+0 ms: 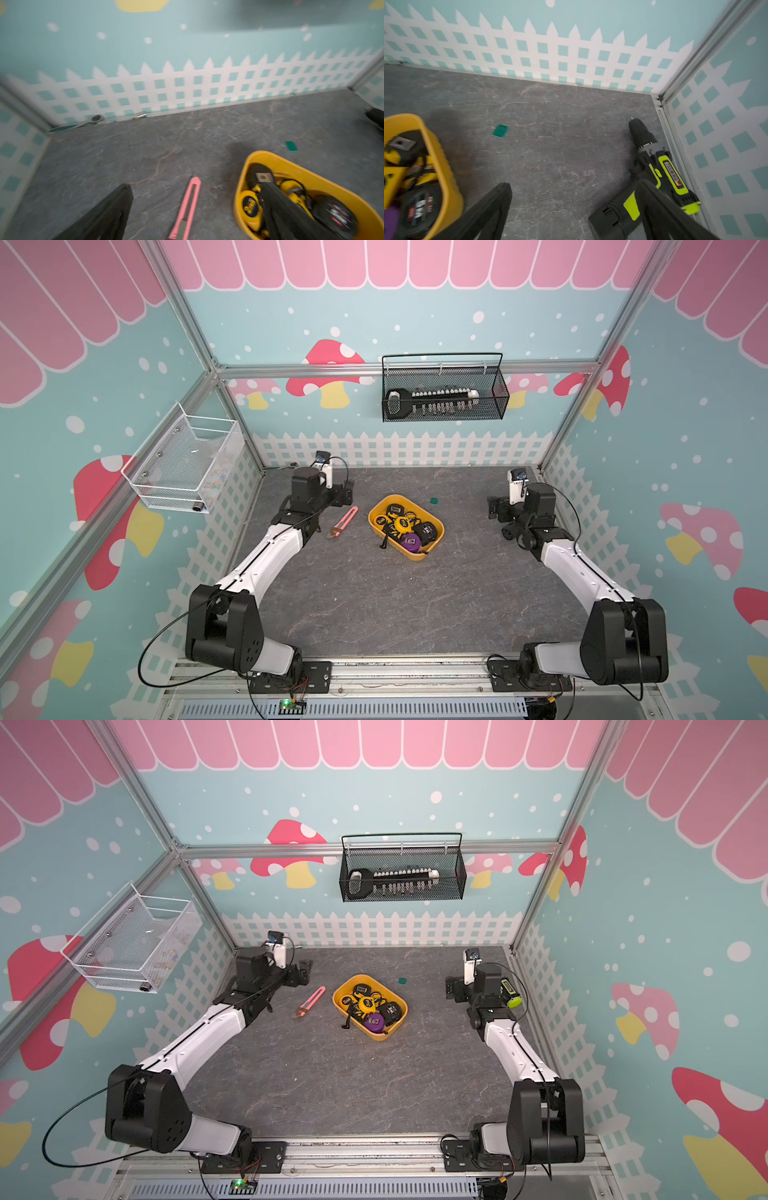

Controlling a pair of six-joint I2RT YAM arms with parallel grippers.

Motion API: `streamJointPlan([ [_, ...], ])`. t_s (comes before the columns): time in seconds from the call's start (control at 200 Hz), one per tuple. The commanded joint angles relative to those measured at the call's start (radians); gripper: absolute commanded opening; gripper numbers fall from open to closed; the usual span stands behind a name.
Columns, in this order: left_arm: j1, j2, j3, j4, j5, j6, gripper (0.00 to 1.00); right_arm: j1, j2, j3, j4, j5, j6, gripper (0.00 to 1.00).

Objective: Take the tape measure out of the storage box
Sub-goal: Pick up the tape measure from the storage box.

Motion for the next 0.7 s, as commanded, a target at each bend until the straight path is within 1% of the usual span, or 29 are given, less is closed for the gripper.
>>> streamJointPlan([
  [0.0,-0.131,0.136,0.140,-0.450,0.040,0.000,0.99,0.037,-0.038,0.011,-0.285,-0.100,0.110,0.99],
  [0.015,-0.135,0.158,0.167,-0.478,0.040,-0.010,0.99,0.038,-0.040,0.018,-0.305,-0.110,0.124,0.99],
  [0.03,-0.166,0.180,0.193,-0.503,0.041,-0.020,0.99,0.039,-0.041,0.029,-0.326,-0.119,0.133,0.99],
  [0.055,-0.186,0.217,0.233,-0.539,0.047,-0.038,0.99,0.040,-0.041,0.044,-0.361,-0.136,0.152,0.99],
  [0.145,-0.226,0.341,0.366,-0.644,0.092,-0.102,0.99,0.052,-0.038,0.077,-0.452,-0.190,0.183,0.99],
  [0.215,-0.232,0.413,0.437,-0.680,0.132,-0.159,0.99,0.060,-0.046,0.072,-0.477,-0.230,0.189,0.99],
  [0.33,-0.232,0.514,0.540,-0.735,0.161,-0.241,0.99,0.077,-0.070,0.039,-0.488,-0.249,0.199,0.99],
  [0.49,-0.219,0.601,0.616,-0.772,0.204,-0.328,0.99,0.082,-0.095,-0.008,-0.482,-0.281,0.204,0.99],
  [0.585,-0.208,0.648,0.645,-0.777,0.231,-0.359,0.99,0.084,-0.093,-0.026,-0.479,-0.273,0.198,0.99],
  [0.695,-0.194,0.691,0.667,-0.776,0.243,-0.382,0.95,0.083,-0.084,-0.030,-0.476,-0.277,0.191,0.98],
])
